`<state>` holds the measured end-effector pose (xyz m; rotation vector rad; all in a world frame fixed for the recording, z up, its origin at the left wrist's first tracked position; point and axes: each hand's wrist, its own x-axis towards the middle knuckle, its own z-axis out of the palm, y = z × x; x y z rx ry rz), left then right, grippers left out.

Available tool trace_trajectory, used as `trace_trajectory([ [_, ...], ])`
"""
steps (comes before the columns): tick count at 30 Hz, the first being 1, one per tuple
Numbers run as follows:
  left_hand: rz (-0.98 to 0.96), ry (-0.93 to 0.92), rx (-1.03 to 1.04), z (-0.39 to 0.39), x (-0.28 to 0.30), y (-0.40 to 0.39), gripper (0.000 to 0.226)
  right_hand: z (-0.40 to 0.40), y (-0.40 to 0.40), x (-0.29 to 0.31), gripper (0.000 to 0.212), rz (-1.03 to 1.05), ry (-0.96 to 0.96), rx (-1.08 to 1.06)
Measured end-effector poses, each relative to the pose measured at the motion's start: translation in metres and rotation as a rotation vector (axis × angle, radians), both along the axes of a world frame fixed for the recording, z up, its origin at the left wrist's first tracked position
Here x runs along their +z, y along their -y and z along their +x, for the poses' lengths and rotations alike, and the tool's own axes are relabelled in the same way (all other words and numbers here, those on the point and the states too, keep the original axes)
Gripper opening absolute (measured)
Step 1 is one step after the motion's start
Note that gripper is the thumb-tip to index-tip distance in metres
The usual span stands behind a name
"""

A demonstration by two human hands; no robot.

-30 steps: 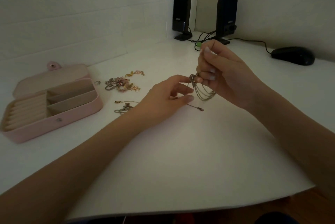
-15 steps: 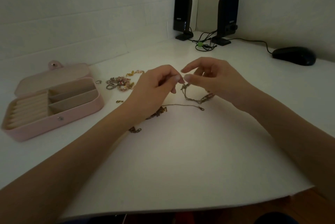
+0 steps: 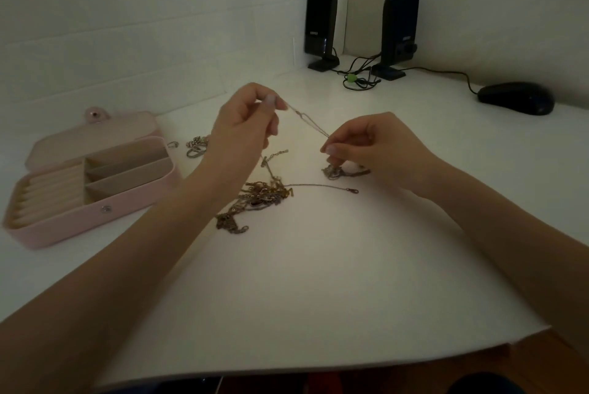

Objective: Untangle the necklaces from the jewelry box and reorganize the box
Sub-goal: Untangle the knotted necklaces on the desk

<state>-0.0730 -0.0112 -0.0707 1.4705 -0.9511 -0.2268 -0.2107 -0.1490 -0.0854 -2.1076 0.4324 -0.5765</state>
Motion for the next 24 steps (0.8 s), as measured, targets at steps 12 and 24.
trace_trajectory([
  [12, -0.071, -0.068, 0.16, 0.015, 0.0, -0.002, 0.03, -0.004, 0.015, 0.006, 0.012, 0.065, 0.101, -0.196],
  [24, -0.061, -0.094, 0.176, 0.022, -0.002, -0.001, 0.031, -0.01, 0.025, 0.015, 0.018, 0.521, 0.292, -0.46],
])
